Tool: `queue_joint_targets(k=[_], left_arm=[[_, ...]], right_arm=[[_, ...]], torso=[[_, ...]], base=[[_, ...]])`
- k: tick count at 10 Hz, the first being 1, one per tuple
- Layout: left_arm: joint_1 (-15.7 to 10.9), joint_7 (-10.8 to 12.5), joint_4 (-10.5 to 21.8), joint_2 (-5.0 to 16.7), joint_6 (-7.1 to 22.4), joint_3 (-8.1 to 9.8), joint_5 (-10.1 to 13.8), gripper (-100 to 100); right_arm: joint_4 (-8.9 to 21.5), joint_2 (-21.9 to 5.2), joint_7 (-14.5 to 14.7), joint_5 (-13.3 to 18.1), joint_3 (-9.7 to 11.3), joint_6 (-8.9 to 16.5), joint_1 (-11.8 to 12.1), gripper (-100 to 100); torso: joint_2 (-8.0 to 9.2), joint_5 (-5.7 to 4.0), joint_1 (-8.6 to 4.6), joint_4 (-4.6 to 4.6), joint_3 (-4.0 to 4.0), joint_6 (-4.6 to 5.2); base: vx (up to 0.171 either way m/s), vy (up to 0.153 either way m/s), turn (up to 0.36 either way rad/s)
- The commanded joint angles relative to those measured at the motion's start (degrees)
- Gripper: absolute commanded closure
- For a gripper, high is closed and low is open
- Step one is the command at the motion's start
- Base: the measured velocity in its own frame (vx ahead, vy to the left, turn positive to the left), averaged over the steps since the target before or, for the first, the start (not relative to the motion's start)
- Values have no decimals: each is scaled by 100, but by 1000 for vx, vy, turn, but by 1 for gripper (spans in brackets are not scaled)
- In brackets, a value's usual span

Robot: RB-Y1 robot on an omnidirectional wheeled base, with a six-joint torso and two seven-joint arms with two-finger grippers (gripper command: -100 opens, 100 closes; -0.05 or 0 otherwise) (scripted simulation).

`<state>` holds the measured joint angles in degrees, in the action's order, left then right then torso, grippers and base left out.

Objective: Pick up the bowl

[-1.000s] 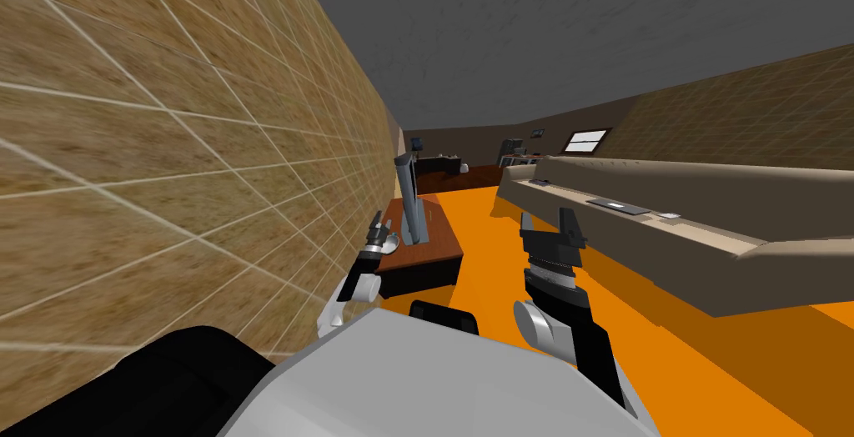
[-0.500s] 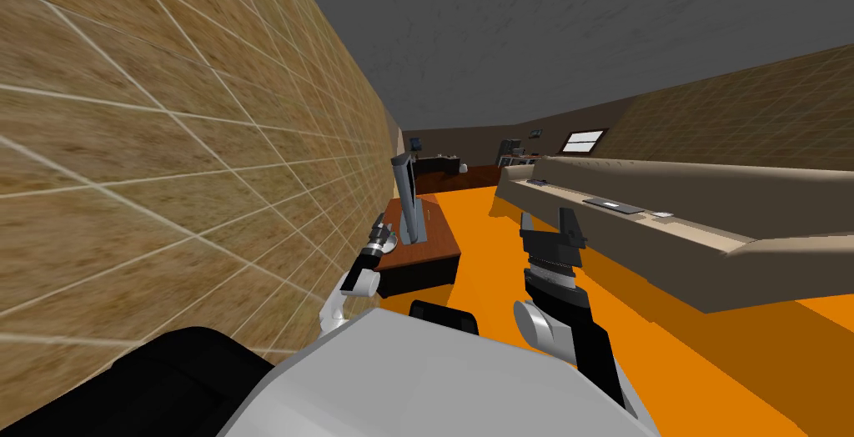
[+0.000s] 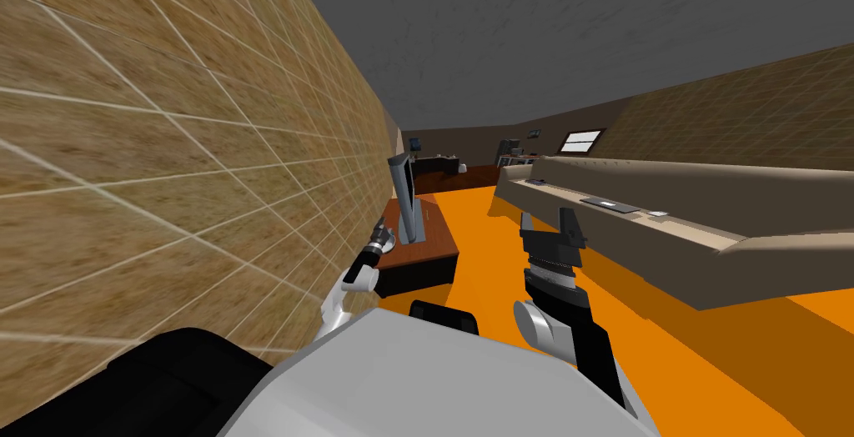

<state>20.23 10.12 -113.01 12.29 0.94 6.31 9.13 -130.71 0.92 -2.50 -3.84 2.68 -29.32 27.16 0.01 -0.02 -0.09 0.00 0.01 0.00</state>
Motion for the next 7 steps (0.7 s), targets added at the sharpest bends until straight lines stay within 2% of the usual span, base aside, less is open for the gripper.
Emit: queue_joint_targets(k=[1,2,3,4,5,6,7], left_arm=[[-148,117,276,62,286,72,36,-100],[-148,117,276,62,418,72,36,-100],[-277,218,478,110,576,142,66,-100],[-277,218,478,110,762,142,66,-100],[-411,314,689,156,949,211,96,-100],[-411,314,689,156,1109,211,96,-100],[-549,405,907,201,1263,280,125,-100]], right_arm=[[0,0,0,0,0,0,0,0],[0,0,0,0,0,0,0,0],[0,0,0,0,0,0,0,0],[0,0,0,0,0,0,0,0],[0,0,0,0,0,0,0,0],[0,0,0,0,0,0,0,0],[0,0,0,0,0,0,0,0]], torso=[[0,0,0,0,0,0],[0,0,0,0,0,0],[-1,0,2,0,0,0],[-2,0,2,0,-1,0],[-3,0,2,-1,-2,0],[-4,0,1,-1,-2,0],[-5,0,3,-1,-3,-1]], base=[[-6,-27,-17],[-3,-23,-4],[-1,-23,-9],[2,-20,-7],[5,-23,-17],[5,-19,-4],[7,-20,-8]])
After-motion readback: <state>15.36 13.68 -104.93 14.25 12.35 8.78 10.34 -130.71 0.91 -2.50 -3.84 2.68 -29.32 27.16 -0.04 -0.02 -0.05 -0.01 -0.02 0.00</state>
